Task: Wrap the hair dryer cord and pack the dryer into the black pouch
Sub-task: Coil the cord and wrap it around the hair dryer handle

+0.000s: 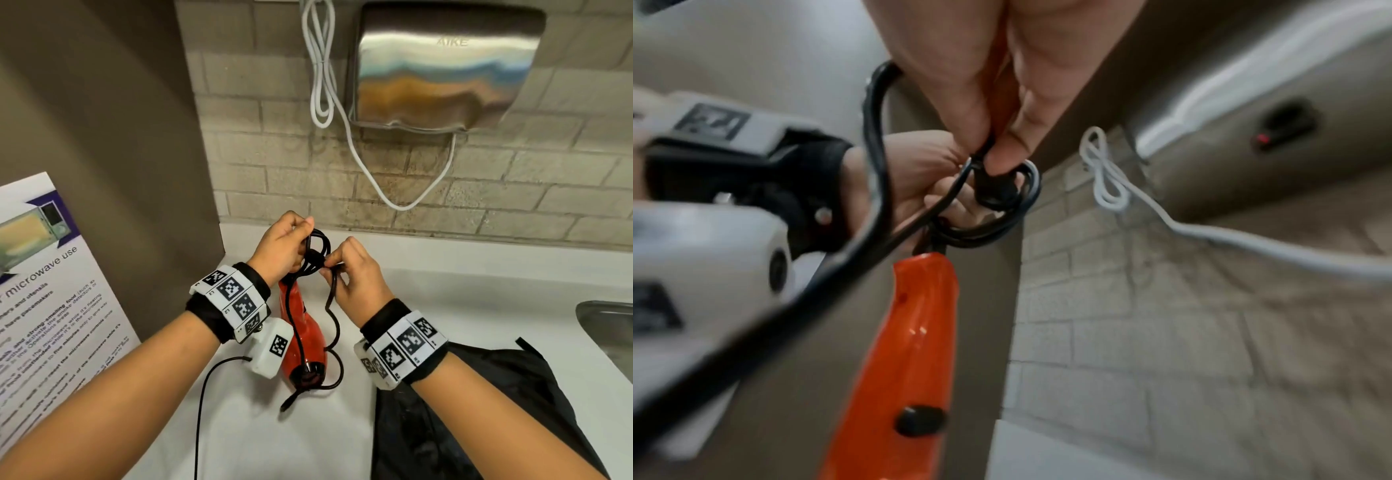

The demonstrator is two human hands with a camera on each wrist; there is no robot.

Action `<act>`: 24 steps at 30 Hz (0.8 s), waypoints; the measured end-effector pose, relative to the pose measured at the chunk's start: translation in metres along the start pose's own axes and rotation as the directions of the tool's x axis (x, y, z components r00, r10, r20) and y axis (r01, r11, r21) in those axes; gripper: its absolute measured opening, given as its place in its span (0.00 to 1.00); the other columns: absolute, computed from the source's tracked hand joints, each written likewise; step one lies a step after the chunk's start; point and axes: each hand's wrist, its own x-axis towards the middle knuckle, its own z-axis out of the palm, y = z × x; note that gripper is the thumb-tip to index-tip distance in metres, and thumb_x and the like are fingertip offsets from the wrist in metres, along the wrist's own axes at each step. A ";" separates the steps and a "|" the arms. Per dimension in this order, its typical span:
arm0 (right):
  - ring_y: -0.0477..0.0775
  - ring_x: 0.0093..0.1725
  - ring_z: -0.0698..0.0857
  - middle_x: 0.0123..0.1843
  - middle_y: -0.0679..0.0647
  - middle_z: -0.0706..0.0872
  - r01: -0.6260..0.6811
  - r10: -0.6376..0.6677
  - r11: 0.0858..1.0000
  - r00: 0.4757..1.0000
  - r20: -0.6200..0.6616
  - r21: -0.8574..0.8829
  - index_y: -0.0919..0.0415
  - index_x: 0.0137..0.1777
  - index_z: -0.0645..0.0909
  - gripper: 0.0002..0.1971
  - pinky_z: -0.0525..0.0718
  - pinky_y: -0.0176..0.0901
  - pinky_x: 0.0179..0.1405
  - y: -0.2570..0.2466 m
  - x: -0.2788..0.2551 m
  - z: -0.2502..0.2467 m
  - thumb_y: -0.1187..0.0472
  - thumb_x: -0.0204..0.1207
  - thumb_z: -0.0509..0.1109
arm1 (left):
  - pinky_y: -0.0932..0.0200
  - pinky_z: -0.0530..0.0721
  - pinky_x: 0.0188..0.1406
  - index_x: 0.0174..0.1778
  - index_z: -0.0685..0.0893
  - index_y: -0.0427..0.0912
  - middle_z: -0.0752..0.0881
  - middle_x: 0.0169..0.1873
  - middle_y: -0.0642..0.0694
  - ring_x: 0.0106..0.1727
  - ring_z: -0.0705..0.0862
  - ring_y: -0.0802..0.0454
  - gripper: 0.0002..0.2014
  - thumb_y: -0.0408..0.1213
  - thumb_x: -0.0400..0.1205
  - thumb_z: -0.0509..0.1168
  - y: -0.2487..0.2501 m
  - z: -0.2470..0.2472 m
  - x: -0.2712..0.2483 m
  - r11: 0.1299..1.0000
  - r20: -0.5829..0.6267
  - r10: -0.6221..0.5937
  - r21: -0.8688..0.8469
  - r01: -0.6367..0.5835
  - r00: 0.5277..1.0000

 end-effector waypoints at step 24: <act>0.38 0.31 0.65 0.37 0.46 0.67 -0.083 0.074 0.996 0.982 -0.174 -0.045 0.67 0.35 0.73 0.12 0.69 0.14 0.36 0.007 0.005 0.002 0.84 0.63 0.65 | 0.71 0.61 0.11 0.35 0.78 0.42 0.65 0.15 0.53 0.12 0.60 0.62 0.11 0.37 0.83 0.58 0.005 0.012 -0.014 0.999 0.125 -0.014 0.038 0.009 0.992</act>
